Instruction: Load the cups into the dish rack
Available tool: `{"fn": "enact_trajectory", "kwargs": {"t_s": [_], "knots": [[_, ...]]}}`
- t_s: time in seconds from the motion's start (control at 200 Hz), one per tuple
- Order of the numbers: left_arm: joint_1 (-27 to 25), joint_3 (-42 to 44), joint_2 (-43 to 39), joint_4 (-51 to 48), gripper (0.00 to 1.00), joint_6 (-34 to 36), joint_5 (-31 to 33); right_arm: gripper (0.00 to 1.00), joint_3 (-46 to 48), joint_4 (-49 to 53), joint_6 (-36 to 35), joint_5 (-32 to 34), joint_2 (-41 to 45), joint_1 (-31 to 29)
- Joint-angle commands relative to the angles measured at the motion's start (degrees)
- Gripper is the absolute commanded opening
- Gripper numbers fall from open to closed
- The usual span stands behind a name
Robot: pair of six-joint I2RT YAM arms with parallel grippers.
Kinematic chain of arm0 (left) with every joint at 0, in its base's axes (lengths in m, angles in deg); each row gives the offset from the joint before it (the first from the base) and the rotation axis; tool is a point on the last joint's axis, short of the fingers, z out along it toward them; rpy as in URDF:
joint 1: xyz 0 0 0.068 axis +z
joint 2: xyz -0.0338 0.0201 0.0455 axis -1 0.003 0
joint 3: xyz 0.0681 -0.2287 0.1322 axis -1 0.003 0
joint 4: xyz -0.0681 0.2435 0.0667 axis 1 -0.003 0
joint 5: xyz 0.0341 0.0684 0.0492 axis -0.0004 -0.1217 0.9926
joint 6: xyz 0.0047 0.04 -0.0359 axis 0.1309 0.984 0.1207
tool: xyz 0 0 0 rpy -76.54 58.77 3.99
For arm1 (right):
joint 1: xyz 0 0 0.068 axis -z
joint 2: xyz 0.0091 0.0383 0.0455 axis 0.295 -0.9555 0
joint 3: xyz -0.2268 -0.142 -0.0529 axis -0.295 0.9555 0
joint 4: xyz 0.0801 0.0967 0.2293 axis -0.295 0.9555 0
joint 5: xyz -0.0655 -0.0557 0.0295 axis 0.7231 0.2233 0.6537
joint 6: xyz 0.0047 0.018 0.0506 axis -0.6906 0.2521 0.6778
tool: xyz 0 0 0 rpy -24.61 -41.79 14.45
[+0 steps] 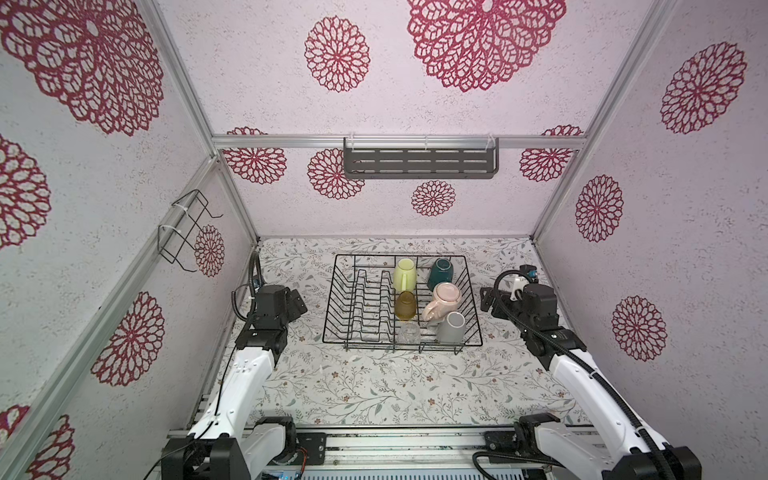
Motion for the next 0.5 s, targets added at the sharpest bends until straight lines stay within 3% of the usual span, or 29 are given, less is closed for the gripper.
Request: {"fn": "enact_trajectory", "kwargs": {"t_s": [0.0,0.085,0.26,0.49], "knots": [[0.19,1.02,0.83,9.04,0.97,5.65,2.71,0.99,5.55,-11.53,-8.76,6.24,2.21,0.64],[0.19,4.77,1.41,16.57,0.97,10.08,2.7,0.99,11.05,-20.57,-12.4,9.3,3.76,1.62],[0.24,14.2,2.89,35.64,0.97,17.9,-3.95,0.99,24.04,-45.14,-18.8,7.68,1.97,5.6],[0.27,17.42,12.28,50.4,0.97,21.65,-7.07,0.99,27.51,-57.7,-16.49,0.31,-10.34,10.92]]}}
